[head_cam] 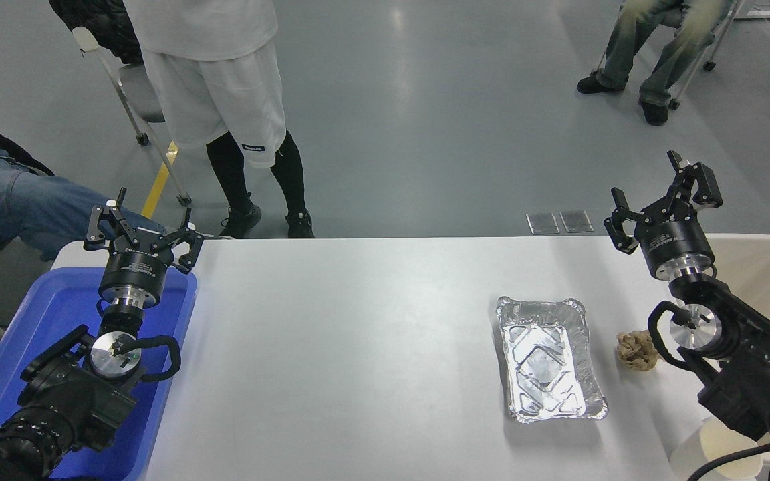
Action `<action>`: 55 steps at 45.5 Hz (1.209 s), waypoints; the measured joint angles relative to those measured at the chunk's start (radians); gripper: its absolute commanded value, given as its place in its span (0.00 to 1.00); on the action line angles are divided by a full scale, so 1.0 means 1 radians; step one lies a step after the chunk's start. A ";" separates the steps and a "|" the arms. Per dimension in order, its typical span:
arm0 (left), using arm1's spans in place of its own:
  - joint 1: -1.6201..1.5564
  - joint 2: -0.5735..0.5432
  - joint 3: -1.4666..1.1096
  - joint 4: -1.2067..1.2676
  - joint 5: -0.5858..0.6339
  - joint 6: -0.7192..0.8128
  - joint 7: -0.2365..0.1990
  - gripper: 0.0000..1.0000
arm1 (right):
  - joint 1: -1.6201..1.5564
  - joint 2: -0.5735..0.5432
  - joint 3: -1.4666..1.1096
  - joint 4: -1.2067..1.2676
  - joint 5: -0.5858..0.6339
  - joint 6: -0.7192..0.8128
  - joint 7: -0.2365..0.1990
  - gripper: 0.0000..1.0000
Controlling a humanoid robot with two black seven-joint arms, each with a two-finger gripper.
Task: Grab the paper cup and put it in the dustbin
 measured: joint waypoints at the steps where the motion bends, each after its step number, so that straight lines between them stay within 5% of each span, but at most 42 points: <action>1: 0.000 0.000 0.000 0.000 0.000 0.000 0.000 0.99 | 0.001 0.000 0.000 0.000 0.000 0.000 0.000 1.00; 55: 0.000 0.001 0.000 0.000 -0.001 0.001 0.000 0.99 | 0.066 -0.085 -0.253 0.014 0.010 -0.012 -0.003 1.00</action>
